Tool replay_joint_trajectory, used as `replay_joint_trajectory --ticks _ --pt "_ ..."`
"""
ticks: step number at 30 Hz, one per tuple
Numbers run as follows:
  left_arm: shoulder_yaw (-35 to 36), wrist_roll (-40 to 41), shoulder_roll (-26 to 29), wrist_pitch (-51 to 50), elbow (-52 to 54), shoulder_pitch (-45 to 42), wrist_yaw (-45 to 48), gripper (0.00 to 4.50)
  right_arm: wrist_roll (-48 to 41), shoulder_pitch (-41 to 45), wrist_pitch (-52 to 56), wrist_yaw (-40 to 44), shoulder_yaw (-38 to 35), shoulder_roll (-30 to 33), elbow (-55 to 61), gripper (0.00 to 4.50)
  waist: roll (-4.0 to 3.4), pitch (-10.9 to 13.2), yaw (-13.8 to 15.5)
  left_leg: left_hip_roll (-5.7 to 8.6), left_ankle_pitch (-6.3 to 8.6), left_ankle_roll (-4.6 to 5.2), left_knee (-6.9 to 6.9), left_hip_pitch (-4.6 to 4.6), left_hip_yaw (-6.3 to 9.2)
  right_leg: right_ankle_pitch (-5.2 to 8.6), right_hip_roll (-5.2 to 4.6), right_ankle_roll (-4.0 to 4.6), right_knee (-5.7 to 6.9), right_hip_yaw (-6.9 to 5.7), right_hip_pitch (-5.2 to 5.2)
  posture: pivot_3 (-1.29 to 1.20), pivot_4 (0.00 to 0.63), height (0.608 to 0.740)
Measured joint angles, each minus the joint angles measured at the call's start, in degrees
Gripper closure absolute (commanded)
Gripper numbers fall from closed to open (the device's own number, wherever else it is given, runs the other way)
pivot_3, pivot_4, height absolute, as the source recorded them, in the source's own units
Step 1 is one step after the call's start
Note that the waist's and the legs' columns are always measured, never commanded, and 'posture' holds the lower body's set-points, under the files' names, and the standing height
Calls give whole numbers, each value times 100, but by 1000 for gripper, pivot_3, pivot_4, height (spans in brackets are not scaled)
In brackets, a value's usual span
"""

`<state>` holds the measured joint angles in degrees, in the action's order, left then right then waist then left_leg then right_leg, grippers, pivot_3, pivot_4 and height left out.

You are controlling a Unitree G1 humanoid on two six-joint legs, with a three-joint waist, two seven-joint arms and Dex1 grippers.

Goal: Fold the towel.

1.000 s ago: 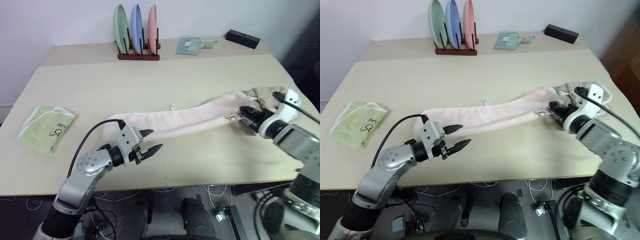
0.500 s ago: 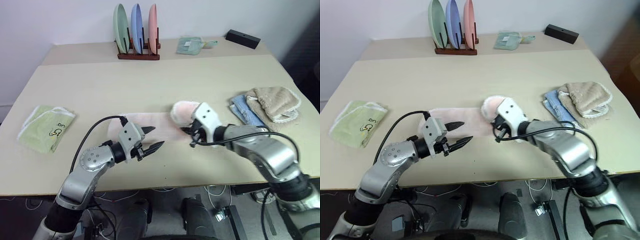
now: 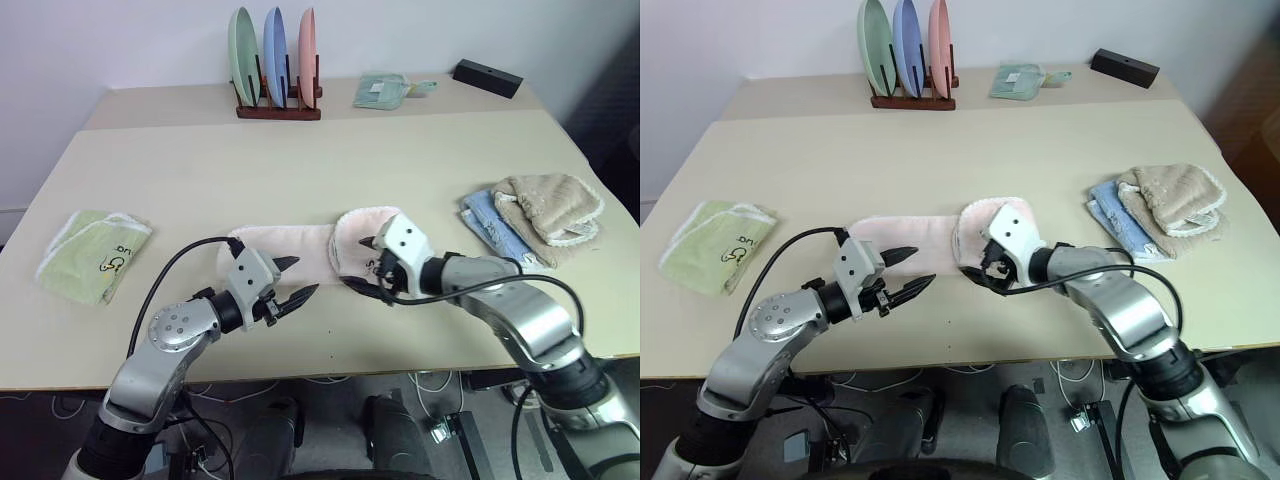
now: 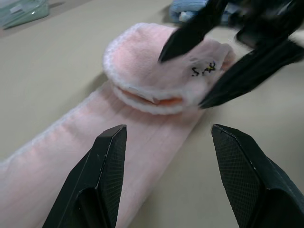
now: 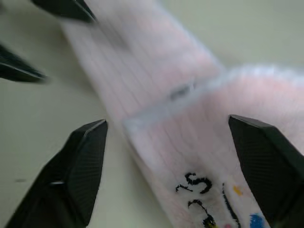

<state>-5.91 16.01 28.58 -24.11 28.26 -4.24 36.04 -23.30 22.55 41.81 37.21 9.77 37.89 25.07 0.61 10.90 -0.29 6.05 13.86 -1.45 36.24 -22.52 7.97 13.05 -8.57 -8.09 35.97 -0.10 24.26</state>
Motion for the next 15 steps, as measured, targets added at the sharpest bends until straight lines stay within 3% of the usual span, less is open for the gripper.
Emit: replay_joint_trajectory --ticks 3,8,9,15 --pt "281 92 2 -31 -49 -2 -34 1615 -234 32 -2 -13 -637 -79 -81 1658 0 0 -23 -2 0 0 -1 5 -1 0 2 1 3 0 0 0 150 737" --pt "558 139 1 -31 -194 7 -84 1615 316 350 -315 -277 -503 -187 -904 4192 -1 0 -29 0 0 0 -3 5 -4 0 -1 1 3 0 1 0 150 737" --pt "617 173 -10 -31 -248 23 -108 1615 528 426 -495 -322 -362 -248 -1204 4423 0 0 -32 0 0 0 -3 5 -4 0 0 2 3 0 1 0 150 737" --pt "773 219 -72 -26 -366 266 -192 1615 1247 618 -1342 -255 313 -900 -2682 4423 0 0 -36 2 -1 -1 -8 4 -1 -1 -1 3 4 1 5 0 150 737"
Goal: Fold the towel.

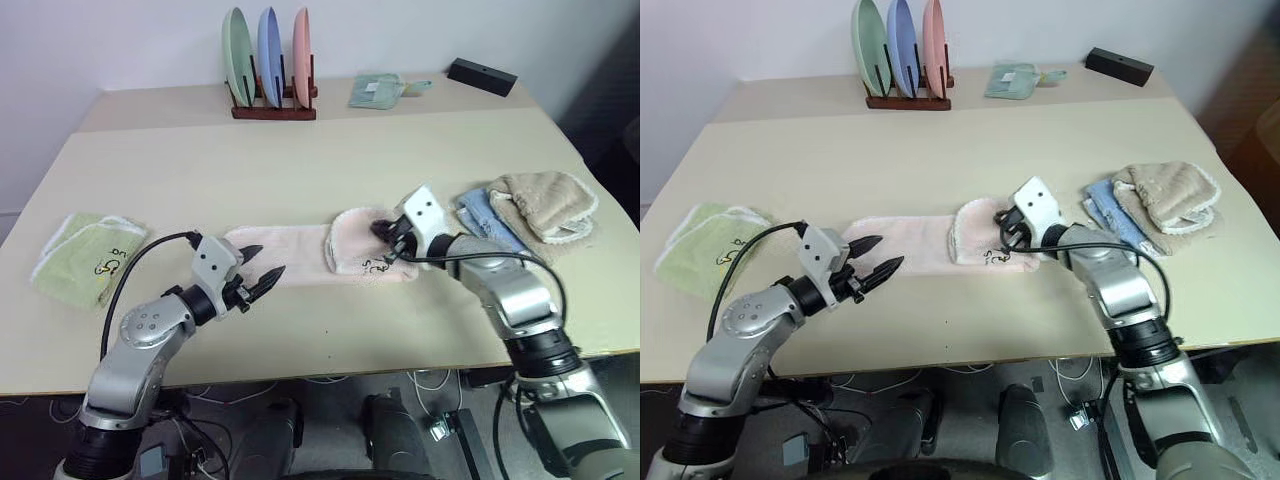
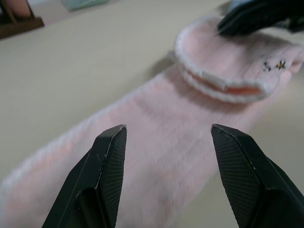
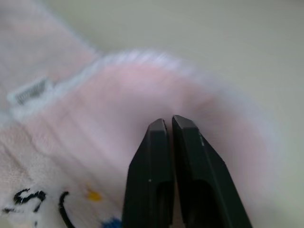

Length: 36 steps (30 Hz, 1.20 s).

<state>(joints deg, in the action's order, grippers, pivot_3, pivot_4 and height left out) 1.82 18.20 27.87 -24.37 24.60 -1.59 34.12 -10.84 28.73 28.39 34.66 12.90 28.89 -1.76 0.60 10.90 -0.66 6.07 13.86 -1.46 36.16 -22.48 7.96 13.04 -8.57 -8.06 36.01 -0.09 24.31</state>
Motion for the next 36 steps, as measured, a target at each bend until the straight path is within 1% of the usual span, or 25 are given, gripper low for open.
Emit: replay_joint_trajectory --ticks 2,5,8,10,11,13,14,15,16,17,20,21,24,27,31,34,35,36 --pt "142 7 -99 0 29 252 -122 1615 228 -128 -380 157 238 -45 -130 4423 1 -1 -2 0 1 1 0 1 0 0 -1 0 -2 1 -1 0 150 737" --pt "252 28 -177 -33 87 571 -299 1615 395 -250 -706 249 299 -71 -130 4423 4 -5 -2 -2 1 0 0 4 0 0 1 0 0 1 -2 0 150 737" --pt "436 136 -324 -52 373 928 -488 1615 413 -271 -784 250 193 -159 -136 4423 6 -6 -10 -5 1 -1 0 5 0 0 2 0 1 1 -3 0 150 737" --pt "610 285 -498 -158 661 1319 -680 1615 314 -258 -782 281 8 -192 -128 4423 5 -5 -11 -5 1 0 -1 4 -1 1 0 0 -1 3 -2 0 150 737" --pt "684 395 -583 -231 776 1506 -766 1372 266 -224 -782 309 -101 -181 -125 4203 6 -4 -1 -4 2 0 -1 3 -1 1 1 0 -1 3 -2 0 150 737" --pt "856 674 -845 -498 971 1779 -1023 787 130 -106 -784 480 -302 -91 -9 3587 5 -3 5 -4 2 0 1 2 0 1 0 0 -2 3 -2 0 150 737" --pt "956 865 -999 -668 1053 1858 -1191 339 58 -32 -784 613 -388 -12 109 3197 6 -2 13 -4 2 0 2 1 1 1 1 -1 -2 2 -3 0 150 737" --pt "1084 1091 -1193 -852 1131 1928 -1381 0 -11 24 -798 777 -446 97 306 2624 6 -2 22 -4 2 0 3 0 2 2 1 -2 -2 2 -3 0 150 737" --pt "1182 1303 -1348 -1005 1178 1954 -1554 0 -78 81 -813 923 -488 185 488 2219 7 -3 25 -4 2 0 3 0 3 3 1 -3 -3 1 -6 0 150 737" --pt "1304 1582 -1517 -1210 1219 1941 -1768 0 -146 137 -817 1081 -503 248 685 1709 10 -4 23 -5 2 0 3 1 3 3 2 -3 -3 1 -6 0 150 737" --pt "1563 2198 -1784 -1734 1261 1868 -2337 0 -303 139 -789 1429 -466 332 1127 312 11 -5 20 -5 2 0 3 1 2 4 1 -3 -3 1 -6 0 150 737" --pt "1699 2438 -1926 -1939 1238 1783 -2615 0 -314 109 -781 1521 -423 357 1247 31 11 -5 22 -4 2 0 4 1 2 4 0 -3 -3 1 -6 0 150 737" --pt "2033 3216 -2262 -2319 1095 1349 -3337 0 -260 28 -839 1618 -223 360 1419 31 11 -8 53 -4 1 -1 9 4 4 3 1 -3 0 1 -9 0 150 737" --pt "2259 3844 -2354 -2530 806 894 -3890 0 -136 -85 -924 1627 -80 350 1458 31 11 -9 127 -3 1 -3 11 5 0 3 0 -3 1 1 -10 0 150 737" --pt "2323 4244 -2364 -2647 273 167 -4483 0 -61 -127 -1000 1622 54 290 1580 31 13 -11 159 0 -1 -5 17 6 3 2 1 -2 0 1 -18 0 150 737" --pt "2321 4349 -2370 -2645 -126 -274 -4776 803 -36 -150 -1002 1596 117 256 1655 0 13 -12 158 1 -1 -5 17 7 4 2 2 -2 0 0 -21 0 150 737" --pt "2321 4360 -2370 -2640 -237 -362 -4833 1318 -10 -164 -1002 1588 136 253 1683 0 13 -12 158 1 -1 -5 16 7 4 2 2 -2 0 0 -21 0 150 737" --pt "2314 4374 -2372 -2644 -350 -438 -4876 1736 7 -177 -1002 1574 143 252 1708 0 13 -12 157 2 -1 -5 16 7 4 2 1 -2 -1 0 -20 0 150 737"
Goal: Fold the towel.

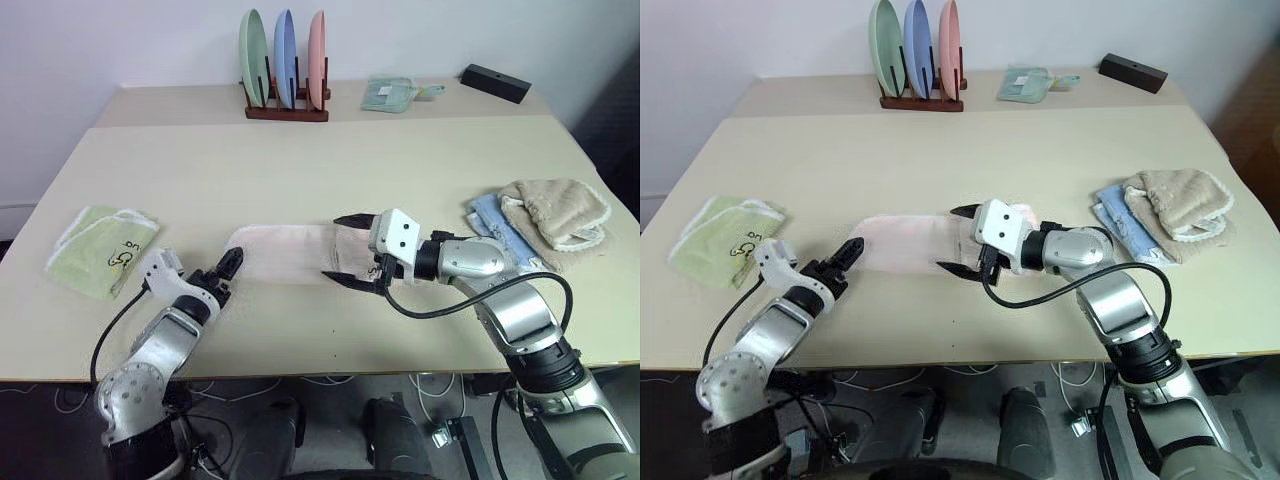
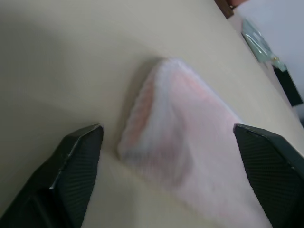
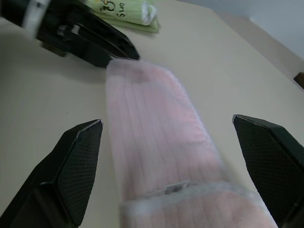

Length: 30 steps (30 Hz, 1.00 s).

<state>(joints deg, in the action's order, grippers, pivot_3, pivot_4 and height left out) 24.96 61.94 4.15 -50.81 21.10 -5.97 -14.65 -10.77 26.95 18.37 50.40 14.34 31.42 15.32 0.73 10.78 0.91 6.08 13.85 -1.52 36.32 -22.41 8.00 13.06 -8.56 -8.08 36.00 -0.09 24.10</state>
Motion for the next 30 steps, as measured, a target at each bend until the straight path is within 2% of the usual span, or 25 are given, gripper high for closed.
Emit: replay_joint_trajectory --ticks 5,6,10,16,21,26,30 --pt "-182 140 -88 -112 -243 -106 -104 4296 76 -43 1 -65 4 -11 89 0 7 4 -8 0 1 0 -2 -3 0 0 0 0 -8 0 1 0 150 737" --pt "-195 183 -96 -115 -264 -115 -124 4407 92 -65 1 -76 4 -23 100 0 9 4 -11 0 1 0 -3 -3 1 0 1 0 -7 0 2 0 150 737" --pt "-142 227 69 192 -201 -169 95 4407 107 -141 21 -142 8 -59 234 0 10 5 -29 -2 0 -1 -8 -3 -3 -1 2 1 -7 1 10 0 150 737" --pt "620 277 1300 819 169 -122 831 4407 131 -231 50 -165 7 -24 316 0 13 7 -28 -4 0 -1 -14 -4 -4 0 1 3 -9 2 15 0 150 737" --pt "734 177 2119 891 166 68 1559 4407 224 -186 -2 -158 7 18 233 0 17 8 -8 -3 0 -1 -12 -6 -1 0 2 4 -11 1 11 0 150 737" --pt "-20 -197 2607 899 527 -173 2266 4407 328 -136 -41 -148 7 22 36 0 20 9 -15 -2 0 -1 -13 -7 -1 0 2 3 -12 1 10 0 150 737" --pt "-1378 -889 2908 895 859 -785 2908 4407 363 -134 -77 -131 10 11 4 0 21 10 -22 -1 0 -1 -15 -7 -5 0 2 3 -14 1 11 0 150 737"
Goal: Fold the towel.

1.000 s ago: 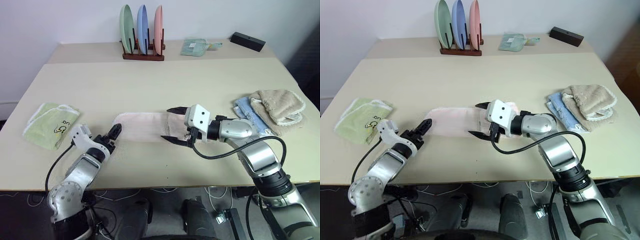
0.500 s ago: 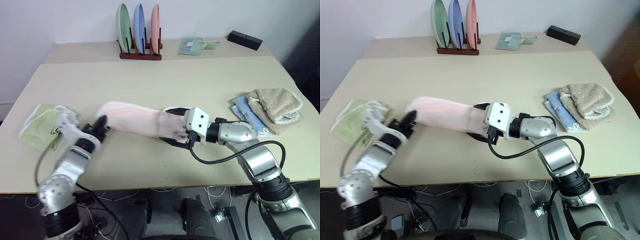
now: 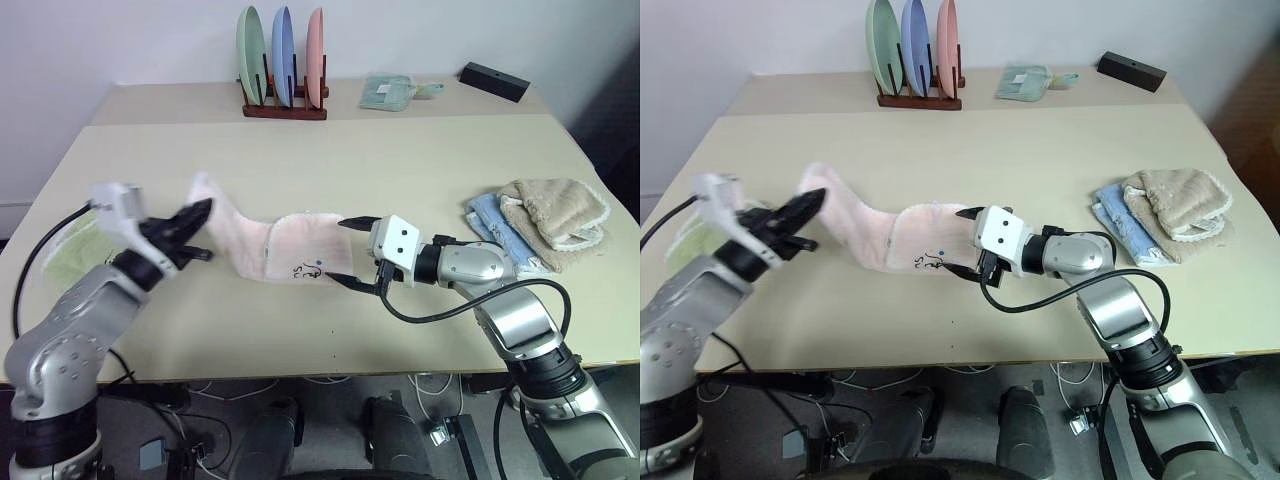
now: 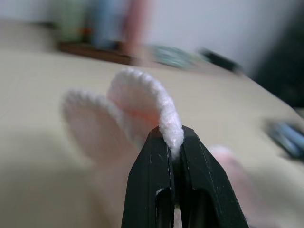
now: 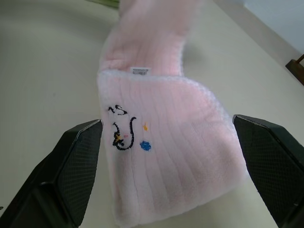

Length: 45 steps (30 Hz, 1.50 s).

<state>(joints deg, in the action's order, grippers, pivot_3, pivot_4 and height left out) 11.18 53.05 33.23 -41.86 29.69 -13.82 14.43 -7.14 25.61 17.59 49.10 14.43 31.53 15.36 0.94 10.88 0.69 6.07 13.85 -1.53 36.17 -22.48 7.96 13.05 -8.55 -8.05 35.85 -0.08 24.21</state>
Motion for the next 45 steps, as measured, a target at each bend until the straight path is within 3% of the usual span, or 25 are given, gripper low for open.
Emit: replay_joint_trajectory --ticks 8,14,17,22,25,27,30,35,41,45 --pt "-2424 -1821 -365 290 -491 -584 737 4407 188 -50 -149 -155 -83 114 -300 0 1 2 -18 5 0 1 -5 -1 -12 -1 3 -1 -5 0 3 0 150 737" --pt "-2533 -2003 -816 299 -888 -576 1059 4407 237 -218 -180 -223 -323 277 -346 0 2 3 -4 -1 0 1 -5 -3 1 0 0 -2 -6 0 4 0 150 737" --pt "-2441 -1963 -921 217 -913 -463 1157 3660 248 -297 -180 -262 -325 309 -346 0 2 3 -15 -1 0 1 -5 -3 0 0 0 -2 -5 0 5 0 150 737" --pt "-1966 -1563 -1037 -27 -732 -323 1181 1229 319 -296 -204 -321 -356 324 -361 0 2 3 -9 -2 0 1 -4 -3 2 0 0 -2 -5 0 4 0 150 737" --pt "-1377 -958 -1032 -297 -386 -123 1141 1229 417 -284 -282 -399 -386 331 -527 0 2 3 -13 -3 0 1 -5 -3 3 0 0 -2 -4 0 6 0 150 737" --pt "-918 -512 -919 -467 -173 32 1131 1172 425 -260 -295 -449 -450 326 -641 572 1 3 -18 -3 0 1 -4 -2 2 0 0 -2 -4 0 5 0 150 737" --pt "-218 -114 -827 -486 -17 158 987 2003 331 -133 -202 -496 -619 286 -764 1834 1 4 -12 -4 0 1 -3 -2 3 0 0 -2 -3 0 6 0 150 737" --pt "187 -680 -605 -130 -213 4 559 4484 -120 299 231 -616 -894 -158 -766 4454 2 3 5 -2 -1 0 -3 -1 3 -2 1 1 -8 0 0 0 150 737" --pt "-937 -1975 -739 257 -845 -117 428 4484 -504 541 1110 -841 -493 -1126 -614 4454 2 3 -10 2 -1 0 -6 -1 4 -4 3 2 -14 0 0 0 150 737" --pt "-1471 -2562 -908 534 -1356 -134 489 4484 -382 536 1463 -997 -58 -1344 -731 4454 2 2 -13 7 -1 0 -5 -2 4 -4 4 2 -8 0 6 0 150 737"
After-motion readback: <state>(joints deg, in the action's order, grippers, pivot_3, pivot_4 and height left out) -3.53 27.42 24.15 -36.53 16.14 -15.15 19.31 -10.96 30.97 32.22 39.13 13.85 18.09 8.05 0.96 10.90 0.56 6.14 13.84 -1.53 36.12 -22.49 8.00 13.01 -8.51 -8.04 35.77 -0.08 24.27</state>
